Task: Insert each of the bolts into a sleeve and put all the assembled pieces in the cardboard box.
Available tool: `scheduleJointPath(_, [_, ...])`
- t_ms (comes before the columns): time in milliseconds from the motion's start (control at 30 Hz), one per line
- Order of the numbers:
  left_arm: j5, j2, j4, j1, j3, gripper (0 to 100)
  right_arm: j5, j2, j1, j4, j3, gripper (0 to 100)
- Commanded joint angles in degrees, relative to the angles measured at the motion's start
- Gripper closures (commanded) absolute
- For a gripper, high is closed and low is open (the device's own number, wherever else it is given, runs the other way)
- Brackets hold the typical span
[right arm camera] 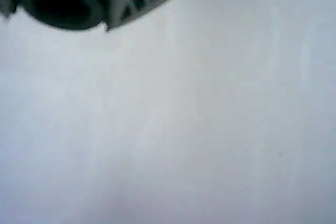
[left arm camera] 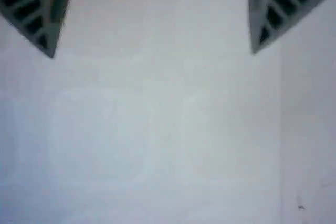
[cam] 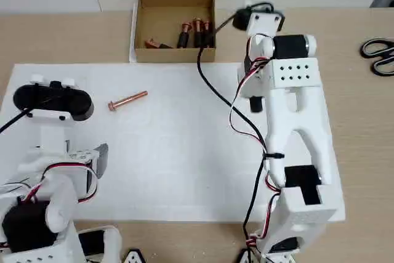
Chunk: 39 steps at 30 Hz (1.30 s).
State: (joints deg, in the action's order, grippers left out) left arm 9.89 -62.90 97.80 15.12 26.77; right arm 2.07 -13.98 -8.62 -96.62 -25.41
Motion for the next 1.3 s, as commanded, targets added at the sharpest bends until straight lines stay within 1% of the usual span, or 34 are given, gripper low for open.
scheduleJointPath(0, [-0.4,-0.4,-0.1,0.3,-3.5,77,1.2,-3.6,0.3,1.7,0.1,99.5])
scheduleJointPath(233, [-0.4,-0.5,0.1,0.3,-3.6,77,1.2,-14.8,-0.8,10.4,0.0,99.5])
scheduleJointPath(367, [-0.4,-0.5,0.1,0.3,-3.6,77,2.9,-18.2,-2.2,12.4,0.0,98.9])
scheduleJointPath(400, [-0.4,-0.5,0.1,0.3,-3.6,77,3.7,-18.8,-2.7,12.3,0.0,97.0])
scheduleJointPath(533, [-0.4,-0.5,0.1,0.3,-3.6,77,3.8,-19.8,-3.0,12.4,0.0,83.4])
scheduleJointPath(600, [-0.4,-0.5,0.1,0.3,-3.6,77,3.8,-19.7,-2.9,12.2,0.0,79.8])
scheduleJointPath(700, [-0.4,-0.5,0.0,0.3,-3.6,77,3.8,-19.6,-2.9,11.6,-0.1,79.8])
scheduleJointPath(900, [-0.4,-0.5,-0.1,0.3,-3.6,77,3.6,-19.6,-3.1,7.4,-1.8,79.8])
scheduleJointPath(1267, [-0.4,-0.5,0.1,0.3,-3.6,77,1.6,-22.4,-3.1,10.4,-1.8,79.8])
